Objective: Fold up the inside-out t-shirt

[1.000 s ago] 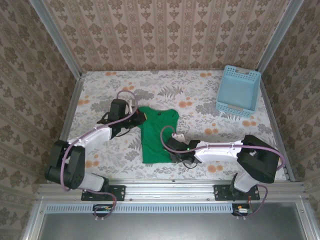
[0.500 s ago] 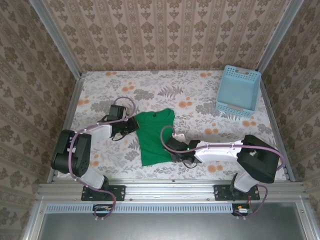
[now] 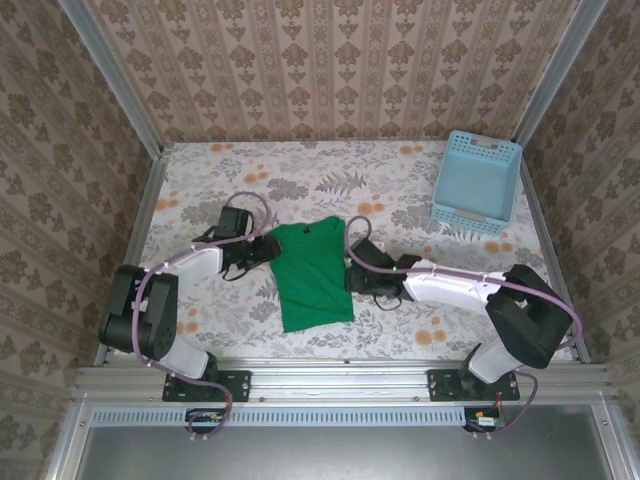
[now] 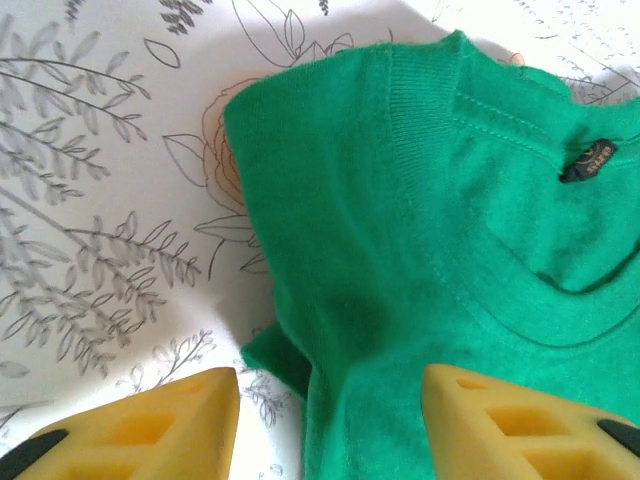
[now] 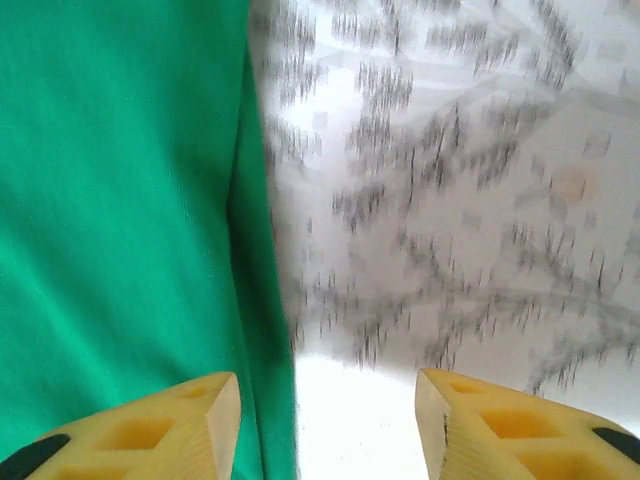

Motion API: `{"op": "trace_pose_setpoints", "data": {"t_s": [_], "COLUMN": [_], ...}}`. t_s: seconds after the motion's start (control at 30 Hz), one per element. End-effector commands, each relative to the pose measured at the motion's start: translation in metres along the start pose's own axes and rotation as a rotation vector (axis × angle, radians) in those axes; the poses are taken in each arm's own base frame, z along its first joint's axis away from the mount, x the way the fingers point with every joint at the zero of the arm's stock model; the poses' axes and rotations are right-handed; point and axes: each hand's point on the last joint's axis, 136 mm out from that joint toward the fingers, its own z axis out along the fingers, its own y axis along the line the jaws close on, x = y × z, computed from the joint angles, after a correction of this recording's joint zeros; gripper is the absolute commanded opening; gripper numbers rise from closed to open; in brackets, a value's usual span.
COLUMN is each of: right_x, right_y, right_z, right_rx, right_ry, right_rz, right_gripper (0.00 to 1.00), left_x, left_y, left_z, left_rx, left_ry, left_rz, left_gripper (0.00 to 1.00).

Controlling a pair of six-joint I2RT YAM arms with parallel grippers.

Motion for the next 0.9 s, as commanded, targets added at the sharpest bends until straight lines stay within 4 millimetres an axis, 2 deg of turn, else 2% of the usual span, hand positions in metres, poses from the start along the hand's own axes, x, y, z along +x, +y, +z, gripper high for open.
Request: {"op": "trace_pose_setpoints", "data": {"t_s": [0.0,0.07,0.13,0.3,0.37,0.43,0.5,0.57,0.63,0.73,0.8,0.87], "right_x": [-0.034,-0.048,-0.061,-0.081,-0.084,-0.086,-0.086,-0.086,-0.087,-0.092,-0.095,-0.095], "right_y": [0.024,0.025,0.025,0.025,0.031,0.039,0.043,0.039,0.029,0.012,0.001,-0.001], "right_z": [0.012,0.026,0.042,0.075,0.082,0.086,0.086,0.085,0.083,0.076,0.072,0.072], "right_rx": [-0.096,-0.082,-0.072,-0.074,-0.092,-0.124,-0.15,-0.133,-0.09,-0.021,0.035,0.049], "right_ry": [0.003,0.026,0.04,0.081,0.097,0.104,0.111,0.107,0.1,0.075,0.058,0.053], "right_rz": [0.005,0.009,0.02,0.071,0.072,0.072,0.072,0.074,0.078,0.077,0.076,0.068], "right_gripper": [0.53,0.54,0.56,0.56,0.56,0.51,0.47,0.47,0.58,0.65,0.68,0.69], "left_x": [-0.003,-0.009,-0.017,-0.029,-0.031,-0.031,-0.032,-0.032,-0.029,-0.027,-0.027,-0.029], "left_y": [-0.005,-0.006,-0.016,-0.046,-0.058,-0.075,-0.081,-0.067,-0.044,-0.023,-0.012,-0.012], "left_z": [0.017,0.025,0.031,0.036,0.034,0.029,0.023,0.022,0.025,0.024,0.022,0.023], "left_rx": [0.051,0.068,0.12,0.248,0.292,0.361,0.396,0.322,0.198,0.081,0.006,0.001], "left_ry": [0.022,0.017,0.011,0.004,0.005,0.002,-0.019,-0.028,-0.008,0.007,0.018,0.017], "left_rz": [-0.043,-0.048,-0.037,-0.009,0.01,0.032,0.043,0.04,0.03,0.014,0.006,0.014], "left_gripper": [0.5,0.47,0.43,0.2,0.12,0.03,0.0,0.02,0.15,0.29,0.36,0.4]}}
